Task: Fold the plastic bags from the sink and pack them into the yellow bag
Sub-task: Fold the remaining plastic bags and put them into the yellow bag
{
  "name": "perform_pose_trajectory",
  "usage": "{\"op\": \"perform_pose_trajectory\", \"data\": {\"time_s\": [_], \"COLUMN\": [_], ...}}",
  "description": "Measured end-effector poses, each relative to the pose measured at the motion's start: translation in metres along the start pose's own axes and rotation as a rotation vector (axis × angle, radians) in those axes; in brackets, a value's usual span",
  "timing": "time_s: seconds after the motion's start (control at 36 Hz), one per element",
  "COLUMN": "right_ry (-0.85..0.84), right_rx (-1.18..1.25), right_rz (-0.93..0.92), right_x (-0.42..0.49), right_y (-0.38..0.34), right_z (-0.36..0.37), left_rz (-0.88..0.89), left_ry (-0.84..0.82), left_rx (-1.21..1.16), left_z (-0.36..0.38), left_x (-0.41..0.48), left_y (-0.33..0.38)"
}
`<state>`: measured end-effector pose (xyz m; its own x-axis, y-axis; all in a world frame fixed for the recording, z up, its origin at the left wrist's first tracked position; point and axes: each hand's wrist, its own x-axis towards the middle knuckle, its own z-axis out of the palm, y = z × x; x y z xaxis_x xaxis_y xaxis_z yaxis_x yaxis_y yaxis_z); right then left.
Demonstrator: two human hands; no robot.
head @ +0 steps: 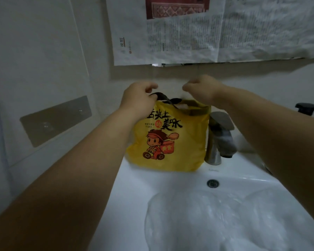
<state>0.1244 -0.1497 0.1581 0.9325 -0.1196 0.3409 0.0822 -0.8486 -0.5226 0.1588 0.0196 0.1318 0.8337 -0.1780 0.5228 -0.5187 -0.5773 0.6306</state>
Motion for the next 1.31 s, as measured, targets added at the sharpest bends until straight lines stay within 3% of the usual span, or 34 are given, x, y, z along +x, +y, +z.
{"op": "perform_pose_trajectory", "data": {"time_s": [0.14,0.28,0.33,0.44,0.61,0.69,0.75,0.81,0.86,0.92,1.0,1.06,1.14,1.22,1.31], "right_ry": [0.240,0.286,0.269,0.100,-0.192,-0.390,-0.551,-0.632,-0.575,-0.458,-0.228,-0.185,-0.146,-0.003,0.126], "right_rx": [0.128,0.251,0.225,0.260,0.222,0.214,0.156,-0.027,-0.169,-0.088,0.779,1.302,1.677,1.597,1.178], "right_rz": [-0.045,-0.053,-0.023,0.139,0.431,0.388,0.374,0.409,0.425,0.408,0.615,0.595,0.509,0.573,0.747], "right_x": [-0.031,-0.086,-0.116,-0.171,-0.244,-0.269,-0.275,-0.277,-0.273,-0.261,-0.245,-0.242,-0.245,-0.242,-0.237], "right_y": [-0.004,-0.012,-0.008,0.013,0.059,0.068,0.068,0.071,0.077,0.080,0.078,0.074,0.063,0.062,0.071], "right_z": [-0.009,-0.007,0.003,0.028,0.077,0.094,0.103,0.116,0.124,0.122,0.103,0.088,0.069,0.063,0.064], "left_rz": [0.023,0.022,-0.011,-0.118,-0.243,-0.210,-0.206,-0.227,-0.259,-0.321,-0.441,-0.527,-0.536,-0.451,-0.457], "left_ry": [0.067,0.087,0.000,-0.188,-0.401,-0.443,-0.456,-0.483,-0.527,-0.547,-0.584,-0.659,-0.746,-0.680,-0.455], "left_rx": [-0.084,-0.307,-0.344,-0.351,-0.173,-0.044,-0.077,-0.050,-0.015,-0.103,-0.297,-0.459,-0.716,-0.798,-0.787], "left_z": [-0.013,-0.012,-0.002,0.030,0.072,0.076,0.073,0.073,0.077,0.079,0.082,0.080,0.083,0.084,0.079], "left_x": [-0.022,-0.069,-0.099,-0.150,-0.221,-0.234,-0.235,-0.237,-0.237,-0.236,-0.228,-0.225,-0.220,-0.219,-0.219], "left_y": [0.004,0.019,0.019,0.008,-0.016,-0.024,-0.026,-0.029,-0.032,-0.031,-0.029,-0.025,-0.028,-0.026,-0.023]}}
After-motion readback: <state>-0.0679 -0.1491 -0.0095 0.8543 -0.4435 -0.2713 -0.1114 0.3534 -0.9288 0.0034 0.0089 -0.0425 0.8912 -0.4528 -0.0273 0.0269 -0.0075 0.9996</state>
